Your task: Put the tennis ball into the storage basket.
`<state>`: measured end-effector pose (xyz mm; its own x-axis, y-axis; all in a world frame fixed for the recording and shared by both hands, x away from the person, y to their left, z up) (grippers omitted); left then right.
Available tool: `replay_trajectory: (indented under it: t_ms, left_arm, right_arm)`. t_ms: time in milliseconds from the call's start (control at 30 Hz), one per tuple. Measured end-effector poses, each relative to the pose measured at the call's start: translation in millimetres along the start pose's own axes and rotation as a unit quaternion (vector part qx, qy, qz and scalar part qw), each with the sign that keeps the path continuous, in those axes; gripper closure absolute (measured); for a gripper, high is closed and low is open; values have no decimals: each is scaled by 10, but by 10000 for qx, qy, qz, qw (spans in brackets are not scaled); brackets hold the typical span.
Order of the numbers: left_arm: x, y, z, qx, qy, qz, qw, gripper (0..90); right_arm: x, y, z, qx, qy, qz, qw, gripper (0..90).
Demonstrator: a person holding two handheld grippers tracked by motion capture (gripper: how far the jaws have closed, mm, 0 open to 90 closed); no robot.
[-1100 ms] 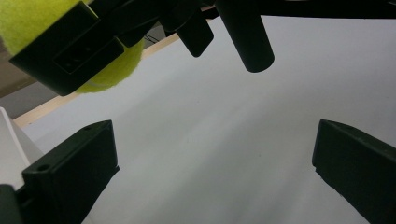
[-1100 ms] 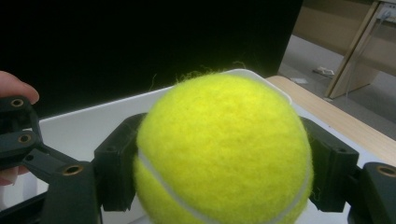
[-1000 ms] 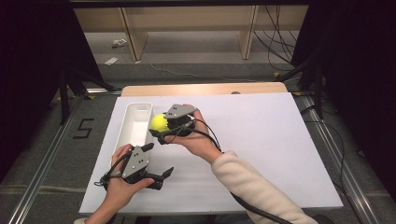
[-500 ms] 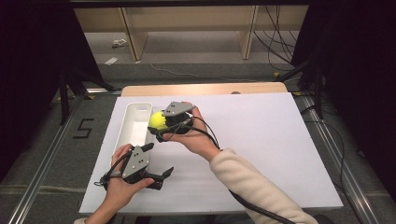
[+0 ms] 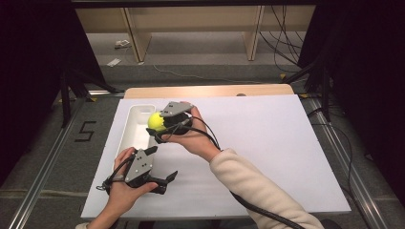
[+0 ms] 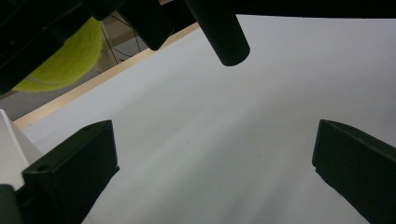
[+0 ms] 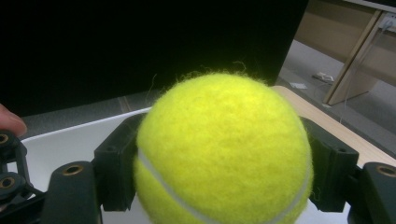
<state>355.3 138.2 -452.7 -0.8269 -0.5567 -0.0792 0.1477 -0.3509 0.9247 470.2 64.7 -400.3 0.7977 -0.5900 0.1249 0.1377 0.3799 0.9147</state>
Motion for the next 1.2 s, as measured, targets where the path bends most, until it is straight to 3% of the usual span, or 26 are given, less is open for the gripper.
replay_trajectory:
  t_ms: [667, 1200]
  left_arm:
    - [15, 4, -11, 3, -29, -3, 10000, 0]
    - [14, 1, -3, -19, -15, -43, 10000, 0]
  right_arm:
    - [-13, 82, -121, -46, 24, 72, 10000, 266]
    - [54, 72, -164, -99, -53, 10, 9999, 265]
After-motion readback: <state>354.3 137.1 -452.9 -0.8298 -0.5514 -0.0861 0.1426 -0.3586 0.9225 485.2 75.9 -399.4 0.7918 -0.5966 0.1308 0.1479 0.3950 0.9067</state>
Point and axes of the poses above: each handheld gripper's, and its own axes: z roughly backward along the jaws, y roughly out of its top, x roughly to its right, the point moved 5 cm from there along -z, roughly forward along the jaws, and after that the axes turned 9 degrees about -y, right-handed, at the moved point
